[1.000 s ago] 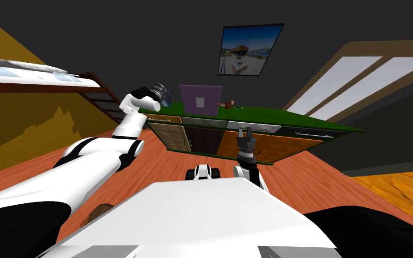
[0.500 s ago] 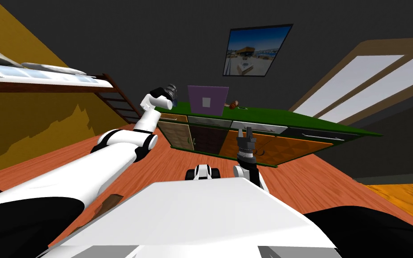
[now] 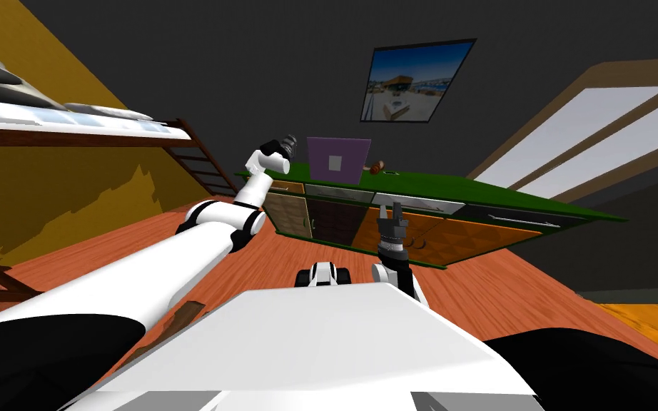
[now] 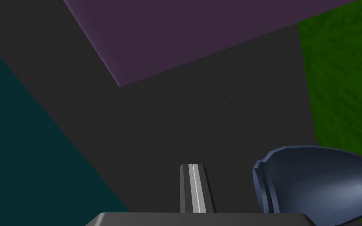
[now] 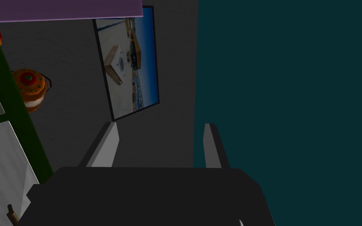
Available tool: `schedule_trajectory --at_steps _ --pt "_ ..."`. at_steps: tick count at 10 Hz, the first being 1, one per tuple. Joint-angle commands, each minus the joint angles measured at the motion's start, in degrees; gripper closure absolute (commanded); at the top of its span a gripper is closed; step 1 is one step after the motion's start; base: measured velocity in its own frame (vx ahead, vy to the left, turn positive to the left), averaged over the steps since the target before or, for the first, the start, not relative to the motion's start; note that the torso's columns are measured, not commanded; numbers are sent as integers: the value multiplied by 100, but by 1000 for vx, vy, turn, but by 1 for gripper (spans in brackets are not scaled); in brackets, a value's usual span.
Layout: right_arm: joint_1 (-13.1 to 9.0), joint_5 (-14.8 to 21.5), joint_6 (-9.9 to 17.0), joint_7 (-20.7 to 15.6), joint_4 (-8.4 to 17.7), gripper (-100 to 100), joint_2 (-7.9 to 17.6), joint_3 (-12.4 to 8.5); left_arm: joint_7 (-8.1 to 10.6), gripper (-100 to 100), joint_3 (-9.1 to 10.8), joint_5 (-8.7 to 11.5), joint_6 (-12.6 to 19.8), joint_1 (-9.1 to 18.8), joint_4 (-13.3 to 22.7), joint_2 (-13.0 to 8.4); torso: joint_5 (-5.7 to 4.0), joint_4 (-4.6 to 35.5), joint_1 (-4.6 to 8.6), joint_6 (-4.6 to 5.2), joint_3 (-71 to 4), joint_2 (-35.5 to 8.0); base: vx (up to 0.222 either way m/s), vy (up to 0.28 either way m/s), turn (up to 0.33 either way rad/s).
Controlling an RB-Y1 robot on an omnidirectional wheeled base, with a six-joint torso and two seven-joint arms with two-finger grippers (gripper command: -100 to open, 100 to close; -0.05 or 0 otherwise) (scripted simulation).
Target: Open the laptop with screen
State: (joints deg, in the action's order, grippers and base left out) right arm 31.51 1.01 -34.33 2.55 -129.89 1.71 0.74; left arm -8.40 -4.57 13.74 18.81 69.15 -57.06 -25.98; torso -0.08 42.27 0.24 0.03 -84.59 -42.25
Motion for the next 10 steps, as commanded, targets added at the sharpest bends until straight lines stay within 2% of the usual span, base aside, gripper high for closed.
schedule_trajectory --at_steps 1,2,4,5,6,7,8,9,10 --pt "0 0 0 0 0 0 0 0 -271 100 -191 -136 -88 408 483 304 3 0 -8 -5 -3 3 -27 60 248" --pt "1 0 0 0 0 0 0 -1 -271 100 -191 -136 -88 610 731 407 12 2 -43 -8 2 -5 -40 89 93" --pt "0 0 0 0 0 0 1 0 -271 100 -191 -136 -88 772 895 644 8 3 -23 0 6 -10 -27 35 -26" --pt "0 0 0 0 0 0 0 0 -526 100 -330 -380 -183 1078 1219 868 3 0 -7 -2 1 -1 -55 75 187" --pt "0 0 0 0 0 0 1 -1 -526 100 -330 -380 -183 1018 1020 1041 10 2 -34 -8 6 -10 -51 88 122" --pt "0 0 0 0 0 0 1 -1 -526 100 -330 -380 -183 1301 1340 1214 11 4 -35 -1 5 -9 -18 50 -7" --pt "0 0 0 0 0 0 0 0 -526 100 -330 -380 -183 1368 1569 1286 6 -1 -15 0 -1 1 -4 15 -23" --pt "0 0 0 0 0 0 0 0 -513 100 -294 -452 -256 1339 1533 1278 3 -3 -7 -3 -5 8 0 0 0" --pt "0 0 0 0 0 0 0 0 -525 -100 -323 -411 -88 1468 1562 1285 5 -2 -15 -4 -4 6 10 22 -29"
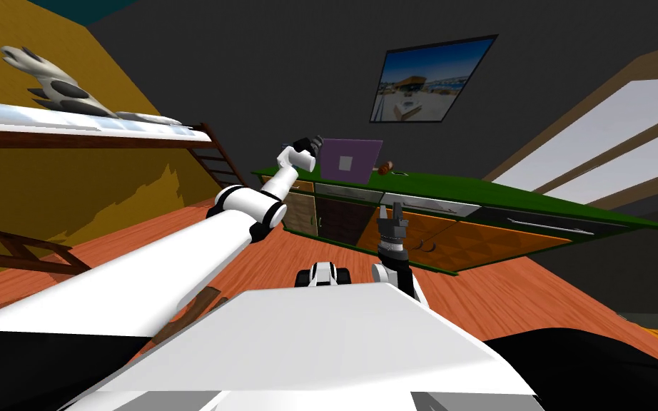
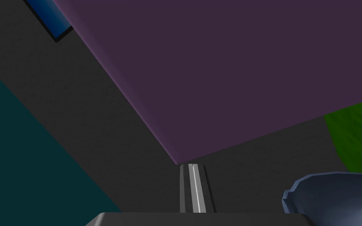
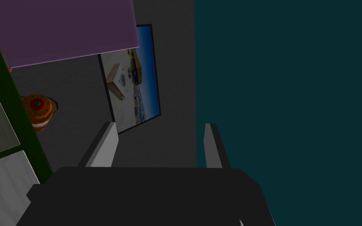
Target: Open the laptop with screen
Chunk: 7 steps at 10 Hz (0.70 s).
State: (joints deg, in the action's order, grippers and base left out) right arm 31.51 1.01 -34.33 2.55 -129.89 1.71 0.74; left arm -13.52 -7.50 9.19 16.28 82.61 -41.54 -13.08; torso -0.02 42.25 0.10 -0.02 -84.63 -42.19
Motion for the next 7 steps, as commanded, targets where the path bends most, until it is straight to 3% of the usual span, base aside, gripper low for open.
schedule_trajectory --at_steps 1,7 --pt "0 0 0 0 0 0 0 0 -17 -100 -39 58 219 158 15 -6 3 2 -13 2 2 -3 24 31 -25" --pt "0 0 0 0 0 0 0 0 -54 -100 -145 217 840 538 100 -11 1 4 -6 2 7 -11 28 40 -23"
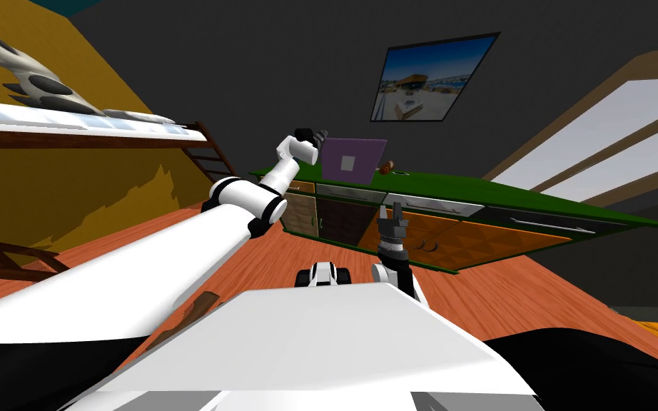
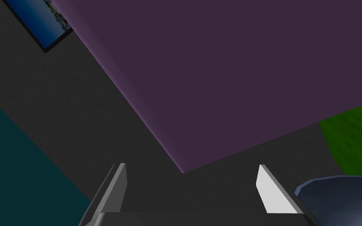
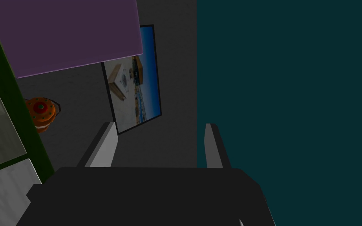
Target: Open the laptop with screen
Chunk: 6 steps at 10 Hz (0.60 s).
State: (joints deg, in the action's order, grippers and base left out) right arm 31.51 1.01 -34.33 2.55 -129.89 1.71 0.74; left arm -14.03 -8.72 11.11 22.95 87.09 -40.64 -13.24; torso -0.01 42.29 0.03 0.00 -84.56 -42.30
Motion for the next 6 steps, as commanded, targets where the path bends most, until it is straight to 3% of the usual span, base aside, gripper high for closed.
schedule_trajectory --at_steps 1,6 --pt "0 0 0 0 0 0 0 0 -8 -100 -39 50 270 150 24 4 0 0 0 0 0 1 26 34 -24" --pt "0 0 0 0 0 0 0 0 -37 -100 -122 174 755 445 91 1 2 0 -5 -1 0 0 22 36 -24"
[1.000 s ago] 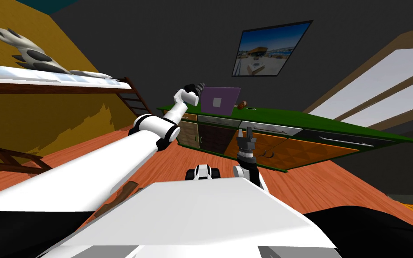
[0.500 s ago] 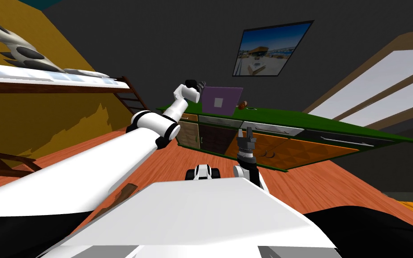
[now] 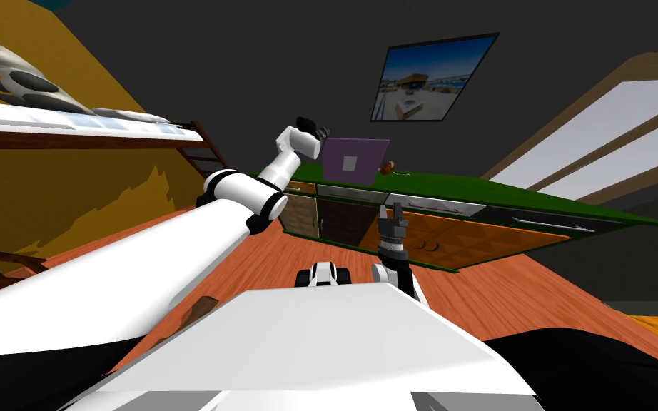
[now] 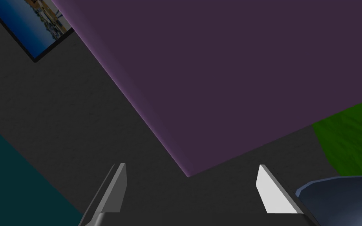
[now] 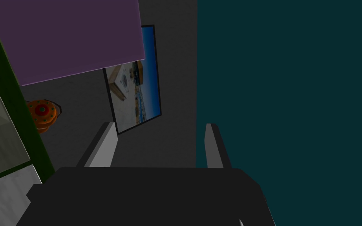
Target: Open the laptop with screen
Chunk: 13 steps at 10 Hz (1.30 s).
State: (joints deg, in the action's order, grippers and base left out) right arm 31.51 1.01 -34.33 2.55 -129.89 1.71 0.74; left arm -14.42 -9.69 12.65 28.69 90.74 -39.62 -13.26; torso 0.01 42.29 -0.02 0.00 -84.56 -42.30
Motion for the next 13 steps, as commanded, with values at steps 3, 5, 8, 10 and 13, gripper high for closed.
schedule_trajectory --at_steps 3,5,8,10,13 --pt "0 0 0 0 0 0 0 0 -16 -100 -79 102 500 273 33 0 -1 -1 2 0 -2 4 29 37 -25" --pt "0 0 0 0 0 0 0 0 -27 -100 -119 162 740 405 74 1 0 -1 0 0 -2 3 30 43 -31" --pt "0 0 0 0 0 0 0 0 -35 -100 -117 196 813 482 108 -24 -2 0 8 0 2 -3 41 15 -16" --pt "0 0 0 0 0 0 -1 0 -17 100 -122 169 816 440 55 -14 -4 -5 9 1 -7 8 31 -5 0" --pt "0 0 0 0 0 0 0 0 -81 100 -114 367 1355 726 171 -43 -3 -2 7 5 -6 9 71 2 -15"
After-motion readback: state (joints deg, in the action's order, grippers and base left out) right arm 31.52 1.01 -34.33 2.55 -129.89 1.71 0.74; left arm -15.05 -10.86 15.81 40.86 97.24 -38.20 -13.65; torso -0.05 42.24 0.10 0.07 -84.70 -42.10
